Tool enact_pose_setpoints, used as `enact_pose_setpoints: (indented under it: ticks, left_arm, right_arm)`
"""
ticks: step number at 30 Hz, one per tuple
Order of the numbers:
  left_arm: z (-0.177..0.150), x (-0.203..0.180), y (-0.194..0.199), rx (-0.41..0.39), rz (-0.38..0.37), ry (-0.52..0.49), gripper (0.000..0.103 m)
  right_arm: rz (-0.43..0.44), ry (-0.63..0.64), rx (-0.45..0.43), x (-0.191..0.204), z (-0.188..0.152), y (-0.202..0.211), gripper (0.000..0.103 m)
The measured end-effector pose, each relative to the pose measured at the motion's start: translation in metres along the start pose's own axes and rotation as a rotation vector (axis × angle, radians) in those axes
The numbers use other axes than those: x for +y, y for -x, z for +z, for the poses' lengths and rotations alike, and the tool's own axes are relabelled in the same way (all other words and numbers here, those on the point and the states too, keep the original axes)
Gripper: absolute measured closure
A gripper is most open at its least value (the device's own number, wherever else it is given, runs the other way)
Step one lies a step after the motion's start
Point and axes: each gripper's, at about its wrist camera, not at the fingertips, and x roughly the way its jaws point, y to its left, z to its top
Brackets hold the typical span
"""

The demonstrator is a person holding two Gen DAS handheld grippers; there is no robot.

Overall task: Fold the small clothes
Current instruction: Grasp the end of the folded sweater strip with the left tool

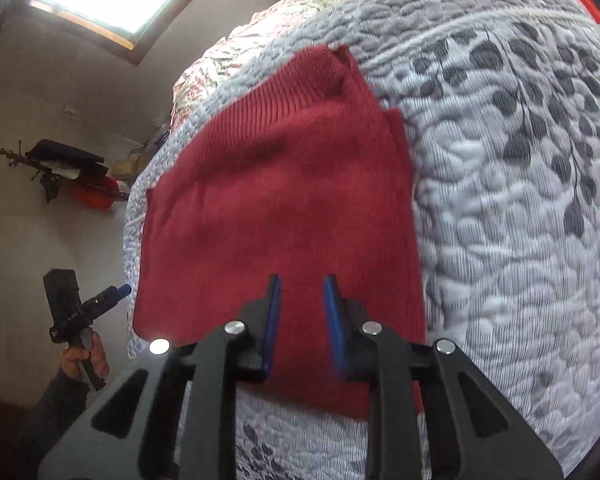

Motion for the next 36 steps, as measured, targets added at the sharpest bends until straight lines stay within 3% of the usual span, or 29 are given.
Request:
enact_pose_setpoints:
  ticks: [2,3,5,7,8,11,12,13,16,19,21,22,23,25,28,30,33,36]
  left_arm:
    - [-0.02,0.002,-0.008,0.05,0.0,0.018,0.044]
    - [-0.032,0.007,-0.015,0.078,0.029,0.02,0.045]
    - [-0.05,0.028,-0.028,0.113,0.06,0.072,0.048]
    - [-0.057,0.04,-0.031,0.103,0.059,0.088,0.06]
    - [-0.059,0.042,-0.03,0.095,0.054,0.097,0.06]
    - [-0.056,0.036,-0.021,0.083,0.045,0.107,0.057]
    - [-0.056,0.032,-0.016,0.077,0.035,0.106,0.051]
    - [-0.058,0.029,-0.008,0.062,0.023,0.097,0.044]
    - [-0.063,0.022,-0.003,0.062,0.023,0.079,0.037]
    - [-0.071,0.038,-0.006,0.096,0.019,0.114,0.038]
    - [-0.065,0.043,-0.001,0.112,-0.011,0.133,0.038]
    - [-0.061,0.043,0.002,0.12,-0.021,0.135,0.037]
    - [-0.054,0.044,0.007,0.123,-0.031,0.136,0.034]
    - [-0.037,0.048,0.02,0.112,-0.066,0.147,0.018]
    - [0.0,0.071,0.031,0.087,-0.123,0.207,0.015]
    - [0.028,0.09,0.028,0.088,-0.172,0.27,0.013]
    - [0.062,0.115,0.01,0.102,-0.217,0.342,0.013]
    - [0.08,0.136,-0.015,0.129,-0.237,0.401,0.013]
  right_arm:
    - [-0.026,-0.021,0.051,-0.013,-0.025,-0.015,0.081]
    - [-0.041,-0.037,0.063,-0.023,-0.033,-0.022,0.092]
    - [-0.07,-0.066,0.08,-0.042,-0.043,-0.032,0.103]
    - [-0.054,-0.085,0.071,-0.047,-0.048,-0.031,0.103]
    - [-0.067,-0.078,0.069,-0.042,-0.048,-0.028,0.103]
    - [-0.059,-0.039,0.036,-0.009,-0.051,-0.014,0.093]
    - [-0.037,-0.015,0.027,0.007,-0.052,-0.012,0.091]
    - [-0.023,0.024,0.022,0.027,-0.051,-0.015,0.089]
    - [0.016,0.082,0.053,0.063,-0.06,-0.041,0.082]
    - [-0.047,0.099,0.099,0.065,-0.063,-0.077,0.084]
    - [-0.066,0.045,0.113,0.053,-0.066,-0.088,0.097]
    - [-0.062,0.024,0.108,0.052,-0.066,-0.085,0.098]
    - [-0.07,0.026,0.099,0.057,-0.067,-0.079,0.096]
    - [-0.109,0.092,0.055,0.076,-0.072,-0.059,0.076]
    - [-0.236,0.336,0.01,0.135,-0.087,-0.048,0.062]
    - [-0.362,0.562,-0.034,0.19,-0.112,-0.061,0.032]
    - [-0.457,0.859,-0.086,0.261,-0.158,-0.105,0.02]
    - [-0.528,1.06,-0.128,0.295,-0.186,-0.151,0.019]
